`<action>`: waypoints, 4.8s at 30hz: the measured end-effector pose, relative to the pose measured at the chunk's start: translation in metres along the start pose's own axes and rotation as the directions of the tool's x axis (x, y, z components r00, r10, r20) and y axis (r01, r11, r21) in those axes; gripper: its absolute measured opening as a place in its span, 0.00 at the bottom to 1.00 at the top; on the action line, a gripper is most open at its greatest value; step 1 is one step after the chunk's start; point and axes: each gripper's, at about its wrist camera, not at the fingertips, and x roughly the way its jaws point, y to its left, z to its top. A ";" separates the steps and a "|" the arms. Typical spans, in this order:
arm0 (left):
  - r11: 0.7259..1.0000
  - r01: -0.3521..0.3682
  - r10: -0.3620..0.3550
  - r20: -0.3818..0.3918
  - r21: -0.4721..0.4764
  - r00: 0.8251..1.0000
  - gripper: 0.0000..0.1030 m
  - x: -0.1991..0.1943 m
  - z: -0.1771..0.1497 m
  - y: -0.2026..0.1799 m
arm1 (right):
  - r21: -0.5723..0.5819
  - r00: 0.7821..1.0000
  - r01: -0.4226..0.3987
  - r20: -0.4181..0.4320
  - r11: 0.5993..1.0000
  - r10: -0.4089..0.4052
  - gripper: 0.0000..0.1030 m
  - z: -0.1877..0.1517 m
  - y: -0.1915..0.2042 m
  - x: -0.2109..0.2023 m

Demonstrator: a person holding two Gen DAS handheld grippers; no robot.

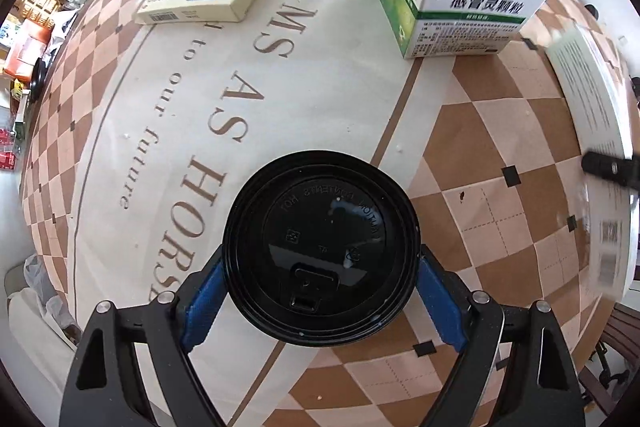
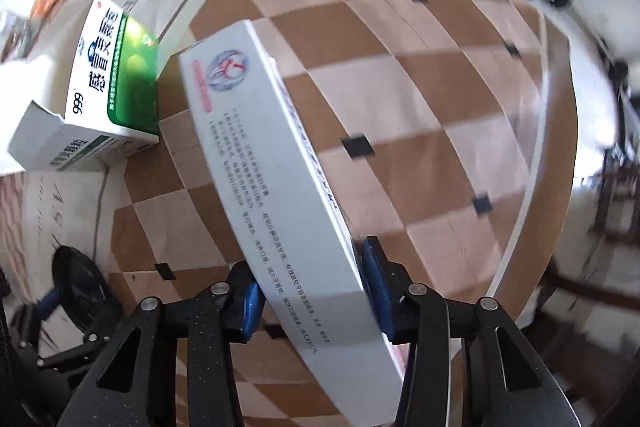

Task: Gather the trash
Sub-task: 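Grasp the black cup lid with the left tool while the right tool grasps the long white box, then carry lid and white box over the bin and open both tools, then move both tools back from the bin to the table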

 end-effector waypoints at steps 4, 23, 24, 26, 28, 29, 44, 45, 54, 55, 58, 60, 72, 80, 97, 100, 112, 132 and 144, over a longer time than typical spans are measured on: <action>1.000 0.001 -0.002 0.053 0.019 0.999 0.85 -0.030 -0.015 0.013 | 0.108 0.997 -0.068 0.041 0.992 0.064 0.39 -0.027 -0.013 -0.013; 0.993 0.075 -0.097 0.247 0.095 0.964 0.85 -0.116 -0.203 0.120 | 0.082 0.948 -0.253 0.222 0.964 0.230 0.36 -0.332 0.134 -0.095; 0.993 0.074 -0.095 0.242 0.094 0.966 0.84 -0.116 -0.215 0.129 | 0.078 0.943 -0.275 0.217 0.958 0.253 0.36 -0.356 0.144 -0.096; 0.994 0.072 -0.089 0.228 0.081 0.970 0.84 -0.117 -0.242 0.149 | 0.069 0.939 -0.299 0.201 0.952 0.280 0.36 -0.390 0.160 -0.093; 0.996 0.067 -0.079 0.206 0.065 0.975 0.85 -0.112 -0.266 0.167 | 0.052 0.938 -0.316 0.168 0.947 0.304 0.36 -0.429 0.178 -0.084; 0.996 0.067 -0.077 0.191 0.057 0.979 0.85 -0.108 -0.277 0.173 | 0.039 0.939 -0.318 0.148 0.947 0.309 0.36 -0.445 0.188 -0.078; 0.998 0.010 -0.003 -0.113 0.061 0.994 0.85 0.090 -0.348 0.195 | -0.017 0.953 -0.251 -0.180 0.968 0.244 0.36 -0.594 0.218 0.115; 0.998 0.011 -0.003 -0.123 0.065 0.992 0.85 0.107 -0.347 0.192 | -0.012 0.953 -0.241 -0.190 0.971 0.234 0.36 -0.599 0.217 0.137; 0.988 0.152 -0.141 -0.264 0.021 0.954 0.85 0.272 -0.321 0.175 | 0.080 0.940 -0.223 -0.247 0.972 0.236 0.36 -0.573 0.192 0.294; 0.984 0.180 -0.171 -0.285 0.006 0.943 0.85 0.290 -0.317 0.176 | 0.085 0.936 -0.228 -0.255 0.970 0.243 0.36 -0.567 0.191 0.308; 0.975 0.219 -0.215 -0.329 -0.027 0.919 0.86 0.332 -0.310 0.177 | 0.097 0.928 -0.232 -0.278 0.968 0.250 0.36 -0.548 0.188 0.355; 0.975 0.222 -0.215 -0.343 -0.020 0.915 0.87 0.352 -0.305 0.175 | 0.105 0.923 -0.234 -0.289 0.967 0.255 0.36 -0.537 0.188 0.381; 0.977 0.212 -0.211 -0.317 -0.031 0.925 0.99 0.372 -0.301 0.183 | 0.038 0.908 -0.214 -0.361 0.976 0.213 0.37 -0.497 0.205 0.471; 0.992 0.123 -0.123 -0.245 -0.016 0.962 0.99 0.347 -0.310 0.190 | -0.014 0.950 -0.108 -0.297 0.994 0.099 0.91 -0.494 0.210 0.444; 0.999 0.037 -0.041 -0.151 -0.025 0.988 0.99 0.232 -0.347 0.205 | -0.056 0.991 0.005 -0.135 0.998 -0.013 1.00 -0.521 0.224 0.305; 0.999 0.036 -0.041 -0.142 -0.037 0.989 0.99 0.201 -0.355 0.208 | -0.055 0.993 -0.004 -0.119 0.998 -0.003 1.00 -0.529 0.225 0.267; 0.997 0.055 -0.057 -0.049 -0.046 0.997 0.99 0.057 -0.367 0.220 | -0.069 0.998 -0.031 -0.062 0.997 0.027 1.00 -0.549 0.232 0.095; 0.996 0.068 -0.052 0.248 -0.055 0.967 0.99 -0.121 -0.276 0.226 | -0.017 0.976 -0.184 0.111 0.983 0.185 1.00 -0.479 0.240 -0.119; 0.979 0.058 0.004 0.304 -0.193 0.953 1.00 -0.143 -0.065 0.186 | -0.011 0.966 -0.100 0.239 0.995 0.100 1.00 -0.215 0.180 -0.139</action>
